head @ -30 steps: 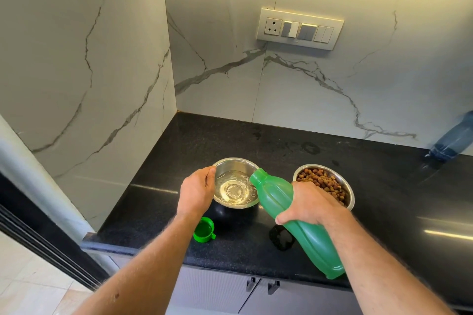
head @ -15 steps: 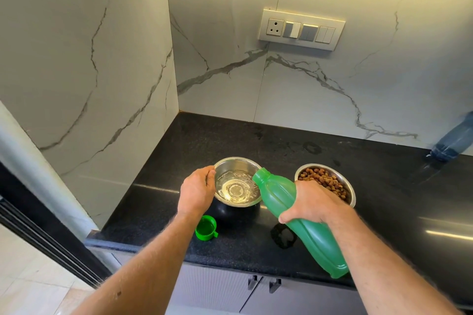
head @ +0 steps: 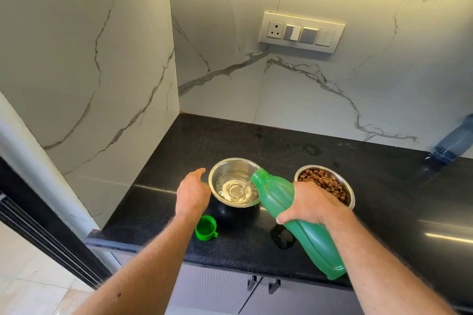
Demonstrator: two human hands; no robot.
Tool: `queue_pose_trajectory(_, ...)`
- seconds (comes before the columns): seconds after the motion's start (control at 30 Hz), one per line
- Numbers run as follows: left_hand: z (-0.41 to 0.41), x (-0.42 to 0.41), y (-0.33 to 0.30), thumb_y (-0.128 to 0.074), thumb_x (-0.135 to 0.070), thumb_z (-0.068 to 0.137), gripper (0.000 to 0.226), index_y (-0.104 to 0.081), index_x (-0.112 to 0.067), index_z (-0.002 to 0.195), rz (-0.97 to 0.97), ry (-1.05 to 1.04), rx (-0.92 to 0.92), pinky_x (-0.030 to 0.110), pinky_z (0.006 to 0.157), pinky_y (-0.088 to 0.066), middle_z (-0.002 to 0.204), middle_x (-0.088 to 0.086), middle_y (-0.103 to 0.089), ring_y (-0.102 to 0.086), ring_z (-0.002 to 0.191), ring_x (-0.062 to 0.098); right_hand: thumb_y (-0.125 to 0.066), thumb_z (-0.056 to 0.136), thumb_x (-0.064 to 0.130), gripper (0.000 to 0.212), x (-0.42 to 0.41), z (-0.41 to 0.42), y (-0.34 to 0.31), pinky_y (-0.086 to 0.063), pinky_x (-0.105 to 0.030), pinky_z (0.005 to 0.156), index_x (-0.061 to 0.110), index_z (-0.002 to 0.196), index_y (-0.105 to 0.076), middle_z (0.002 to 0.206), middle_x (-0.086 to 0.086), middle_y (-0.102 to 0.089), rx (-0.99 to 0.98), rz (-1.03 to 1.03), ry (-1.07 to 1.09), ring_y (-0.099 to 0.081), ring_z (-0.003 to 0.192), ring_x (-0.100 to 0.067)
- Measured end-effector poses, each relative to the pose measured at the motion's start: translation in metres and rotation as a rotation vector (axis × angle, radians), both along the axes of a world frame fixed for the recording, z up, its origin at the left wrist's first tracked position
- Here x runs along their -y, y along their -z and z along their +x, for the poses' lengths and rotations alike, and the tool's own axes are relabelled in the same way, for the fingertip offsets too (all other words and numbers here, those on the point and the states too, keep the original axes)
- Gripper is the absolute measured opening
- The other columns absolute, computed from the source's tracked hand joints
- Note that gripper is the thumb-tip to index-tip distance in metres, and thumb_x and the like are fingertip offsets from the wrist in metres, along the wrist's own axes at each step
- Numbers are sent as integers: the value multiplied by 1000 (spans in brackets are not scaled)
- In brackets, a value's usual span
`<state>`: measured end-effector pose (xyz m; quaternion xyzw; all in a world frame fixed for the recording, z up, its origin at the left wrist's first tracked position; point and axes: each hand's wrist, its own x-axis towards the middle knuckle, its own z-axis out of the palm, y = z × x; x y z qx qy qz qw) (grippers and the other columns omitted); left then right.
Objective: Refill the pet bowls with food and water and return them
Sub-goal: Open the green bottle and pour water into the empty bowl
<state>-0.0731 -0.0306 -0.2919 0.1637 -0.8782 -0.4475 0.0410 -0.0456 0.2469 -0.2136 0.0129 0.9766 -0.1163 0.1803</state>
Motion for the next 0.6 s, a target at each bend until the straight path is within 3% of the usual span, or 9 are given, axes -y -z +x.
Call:
queue_pose_trajectory(0.17,1,0,0,-51,3,93,60,-48,-23,147,17,-13,23,34,92,-56,153,5,-46,-59,122,22,-82,35,74,88,1,-1,0,-60,-38,79,27,106,-60,94,6,-67,8,10,-8,-67,81,-13)
queue_pose_trajectory(0.27,1,1,2,-50,2,93,59,-48,-24,146,0,-20,30,25,79,-57,152,5,-47,-61,108,13,-82,38,73,87,1,-1,1,-60,-38,80,26,107,-60,94,6,-67,15,16,-16,-67,81,-13)
queue_pose_trajectory(0.4,1,3,7,-47,2,94,59,-49,-24,146,-28,-16,70,10,59,-38,151,5,-48,-52,95,8,-84,41,71,84,1,0,1,-60,-37,78,26,108,-60,93,6,-67,9,28,-21,-66,81,-12)
queue_pose_trajectory(0.6,-1,5,12,-48,0,94,57,-49,-24,146,-39,-12,106,10,52,-35,149,6,-50,-49,75,2,-85,42,70,83,2,1,3,-60,-37,79,26,107,-61,93,6,-67,17,32,-16,-67,81,-12)
